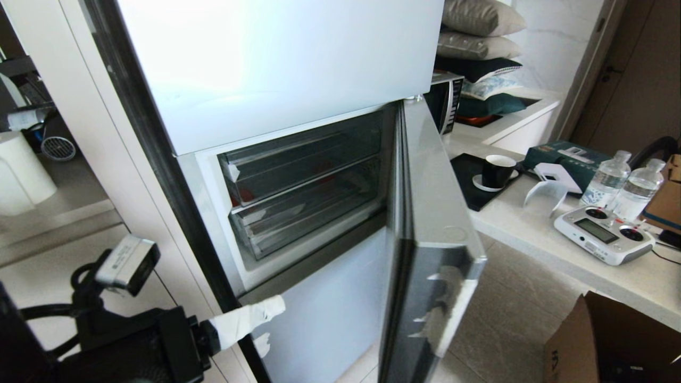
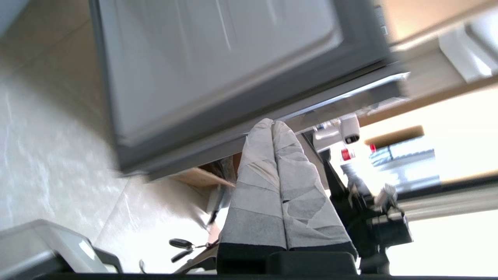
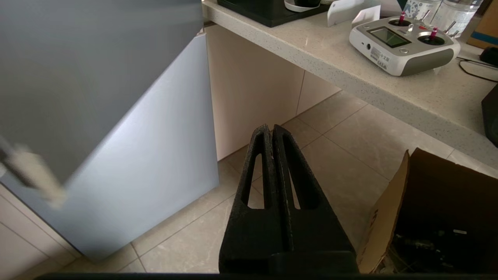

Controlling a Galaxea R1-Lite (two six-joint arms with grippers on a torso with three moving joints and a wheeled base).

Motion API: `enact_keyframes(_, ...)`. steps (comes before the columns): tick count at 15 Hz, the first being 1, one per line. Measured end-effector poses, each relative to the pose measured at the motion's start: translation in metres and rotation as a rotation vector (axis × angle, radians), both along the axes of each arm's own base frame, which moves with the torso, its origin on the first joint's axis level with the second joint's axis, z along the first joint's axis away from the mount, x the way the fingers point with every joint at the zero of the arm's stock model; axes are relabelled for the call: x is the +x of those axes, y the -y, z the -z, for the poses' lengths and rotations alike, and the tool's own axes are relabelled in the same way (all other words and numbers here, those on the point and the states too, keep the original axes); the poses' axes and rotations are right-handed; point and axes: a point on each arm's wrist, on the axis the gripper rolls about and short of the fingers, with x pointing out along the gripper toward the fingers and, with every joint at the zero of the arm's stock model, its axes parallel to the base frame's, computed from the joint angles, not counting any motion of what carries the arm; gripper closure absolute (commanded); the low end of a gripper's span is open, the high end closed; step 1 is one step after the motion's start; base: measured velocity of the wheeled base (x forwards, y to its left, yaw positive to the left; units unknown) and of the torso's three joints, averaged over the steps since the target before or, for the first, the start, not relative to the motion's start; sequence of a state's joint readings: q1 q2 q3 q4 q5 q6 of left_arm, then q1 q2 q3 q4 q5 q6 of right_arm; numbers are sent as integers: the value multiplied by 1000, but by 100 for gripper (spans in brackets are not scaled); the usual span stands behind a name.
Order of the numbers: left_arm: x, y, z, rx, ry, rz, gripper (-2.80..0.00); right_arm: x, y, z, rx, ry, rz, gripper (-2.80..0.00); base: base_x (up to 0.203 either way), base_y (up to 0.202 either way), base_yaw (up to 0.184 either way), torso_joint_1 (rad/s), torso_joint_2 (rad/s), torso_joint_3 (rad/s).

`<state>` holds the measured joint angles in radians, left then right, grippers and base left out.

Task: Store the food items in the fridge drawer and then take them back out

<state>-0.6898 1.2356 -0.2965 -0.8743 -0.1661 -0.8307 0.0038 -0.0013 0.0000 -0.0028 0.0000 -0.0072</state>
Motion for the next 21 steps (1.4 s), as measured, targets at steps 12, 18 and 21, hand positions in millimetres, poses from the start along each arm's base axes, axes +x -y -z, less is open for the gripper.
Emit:
enact_keyframes(12, -61, -85, -23, 511, 462, -484, 0, 0, 0, 0, 0, 0, 0, 0, 0, 0, 0, 0, 0, 0)
enact_keyframes(18, -98, -107, 36, 703, 349, -695, 0, 0, 0, 0, 0, 0, 0, 0, 0, 0, 0, 0, 0, 0)
enact_keyframes(21, -115, -110, 71, 850, 334, -682, 0, 0, 0, 0, 1, 0, 0, 0, 0, 0, 0, 0, 0, 0)
